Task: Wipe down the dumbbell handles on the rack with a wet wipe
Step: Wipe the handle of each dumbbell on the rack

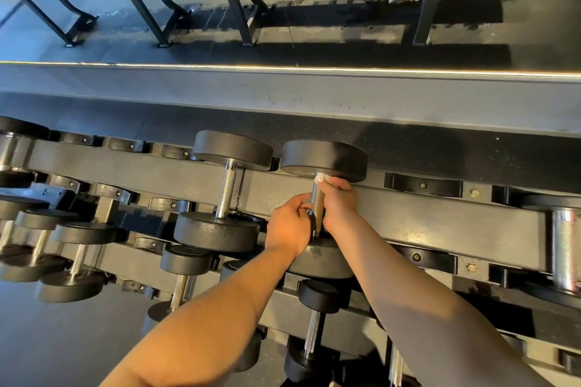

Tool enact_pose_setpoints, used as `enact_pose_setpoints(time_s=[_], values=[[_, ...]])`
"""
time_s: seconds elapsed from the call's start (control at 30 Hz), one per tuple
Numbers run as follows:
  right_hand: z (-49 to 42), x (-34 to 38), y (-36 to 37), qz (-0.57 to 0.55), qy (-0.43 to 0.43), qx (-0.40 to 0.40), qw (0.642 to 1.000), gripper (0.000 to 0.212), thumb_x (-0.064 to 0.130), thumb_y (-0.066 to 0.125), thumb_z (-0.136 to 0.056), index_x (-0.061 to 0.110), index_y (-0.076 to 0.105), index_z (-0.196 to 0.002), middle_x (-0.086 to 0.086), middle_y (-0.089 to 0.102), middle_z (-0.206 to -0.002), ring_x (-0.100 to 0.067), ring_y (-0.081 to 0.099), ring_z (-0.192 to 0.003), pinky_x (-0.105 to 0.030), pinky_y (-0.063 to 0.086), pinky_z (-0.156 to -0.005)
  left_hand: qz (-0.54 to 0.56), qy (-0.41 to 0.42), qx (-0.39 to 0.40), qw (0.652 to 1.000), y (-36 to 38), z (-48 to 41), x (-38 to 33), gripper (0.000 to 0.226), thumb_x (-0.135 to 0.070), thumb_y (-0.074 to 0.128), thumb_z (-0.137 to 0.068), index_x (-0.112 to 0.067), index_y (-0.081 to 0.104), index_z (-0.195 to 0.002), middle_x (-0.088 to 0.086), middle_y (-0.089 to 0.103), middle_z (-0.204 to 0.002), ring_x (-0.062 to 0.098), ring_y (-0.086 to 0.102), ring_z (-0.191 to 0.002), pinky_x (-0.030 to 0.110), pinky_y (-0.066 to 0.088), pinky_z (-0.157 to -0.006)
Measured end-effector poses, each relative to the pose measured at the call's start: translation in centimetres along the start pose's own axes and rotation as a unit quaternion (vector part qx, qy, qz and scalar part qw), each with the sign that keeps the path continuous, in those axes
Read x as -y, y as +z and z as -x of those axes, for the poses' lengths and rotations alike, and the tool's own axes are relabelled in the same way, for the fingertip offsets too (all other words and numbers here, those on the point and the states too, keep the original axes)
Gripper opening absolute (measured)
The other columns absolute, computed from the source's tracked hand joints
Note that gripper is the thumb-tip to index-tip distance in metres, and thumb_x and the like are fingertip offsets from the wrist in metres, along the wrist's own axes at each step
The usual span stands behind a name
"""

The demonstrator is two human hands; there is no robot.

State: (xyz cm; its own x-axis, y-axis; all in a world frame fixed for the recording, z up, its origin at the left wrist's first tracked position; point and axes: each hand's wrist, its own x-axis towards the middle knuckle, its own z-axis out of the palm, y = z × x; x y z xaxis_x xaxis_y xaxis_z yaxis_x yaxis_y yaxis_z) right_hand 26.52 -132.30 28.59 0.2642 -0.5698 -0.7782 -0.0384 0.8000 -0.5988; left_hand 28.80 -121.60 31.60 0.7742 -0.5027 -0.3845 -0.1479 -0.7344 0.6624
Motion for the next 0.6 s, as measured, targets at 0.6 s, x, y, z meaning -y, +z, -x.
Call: enact_pose_setpoints(time_s=[0.6], values=[[1.1, -0.4, -0.7, 0.009, -0.087, -0.031, 0.996, 0.008, 0.016, 0.074, -0.089, 0.018, 0.066, -0.089, -0.003, 0.071, -0.101, -0.023, 0.069, -0.098, -0.032, 0.058, -0.079, -0.003, 0.007, -0.006, 1.0, -0.2, 0.4, -0.3, 0.042, -0.012, 0.042, -0.103, -0.032, 0.059, -0.136, -0.009, 0.069, -0.112, 0.009, 0.065, -0.091, 0.031, 0.058, -0.083]])
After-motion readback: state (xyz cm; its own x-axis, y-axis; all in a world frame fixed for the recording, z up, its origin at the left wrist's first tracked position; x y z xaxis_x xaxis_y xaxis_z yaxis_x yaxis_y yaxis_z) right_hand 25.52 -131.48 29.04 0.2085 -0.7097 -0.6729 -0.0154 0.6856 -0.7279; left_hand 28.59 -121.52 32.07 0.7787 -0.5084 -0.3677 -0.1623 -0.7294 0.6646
